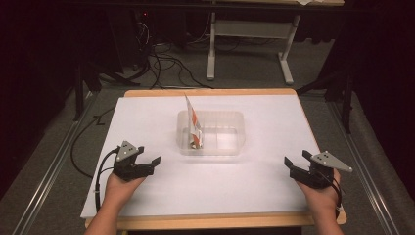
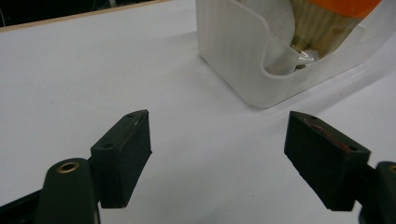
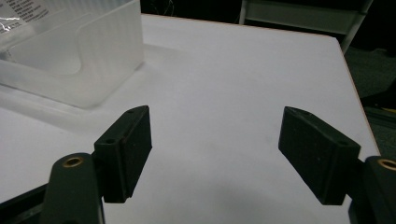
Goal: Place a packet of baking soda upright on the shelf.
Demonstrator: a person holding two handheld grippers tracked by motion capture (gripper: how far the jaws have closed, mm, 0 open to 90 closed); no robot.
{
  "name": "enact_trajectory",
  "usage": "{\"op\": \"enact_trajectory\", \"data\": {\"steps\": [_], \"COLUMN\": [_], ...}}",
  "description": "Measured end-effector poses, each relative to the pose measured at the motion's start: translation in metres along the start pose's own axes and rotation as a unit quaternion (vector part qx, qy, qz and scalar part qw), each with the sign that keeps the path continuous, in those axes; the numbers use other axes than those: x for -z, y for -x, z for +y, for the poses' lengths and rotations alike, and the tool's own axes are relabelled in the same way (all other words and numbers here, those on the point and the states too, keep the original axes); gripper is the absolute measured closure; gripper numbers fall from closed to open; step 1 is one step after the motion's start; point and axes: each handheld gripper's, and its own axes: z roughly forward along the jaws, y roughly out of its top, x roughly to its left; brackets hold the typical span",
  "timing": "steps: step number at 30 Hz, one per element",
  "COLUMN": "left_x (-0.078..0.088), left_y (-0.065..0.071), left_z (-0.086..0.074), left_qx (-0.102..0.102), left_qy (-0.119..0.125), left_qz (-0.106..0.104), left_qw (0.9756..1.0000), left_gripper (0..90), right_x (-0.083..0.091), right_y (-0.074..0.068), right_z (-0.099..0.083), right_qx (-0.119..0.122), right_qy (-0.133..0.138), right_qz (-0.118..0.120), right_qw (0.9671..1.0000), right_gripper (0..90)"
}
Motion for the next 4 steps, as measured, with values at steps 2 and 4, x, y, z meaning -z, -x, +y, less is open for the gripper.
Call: {"op": "enact_trajectory", "data": {"steps": [2, 4], "left_x": [0.0014, 0.0017], "left_y": [-0.0003, -0.0002], "left_z": [0.0003, 0.0005], "left_qx": [-0.001, 0.000], "left_qy": [0.002, 0.003], "left_qz": [-0.001, -0.002], "left_qw": [1.0000, 1.0000], "left_gripper": [23.4, 23.3], "right_x": [-0.0008, -0.0014], "right_y": [-0.0030, -0.0061], "right_z": [0.0000, 0.0004], "right_qx": [0.005, 0.008], "right_qy": [-0.001, -0.003], "right_qz": [0.000, 0.001], "right_qw": [1.0000, 1.0000], "right_gripper": [25.9, 24.7]}}
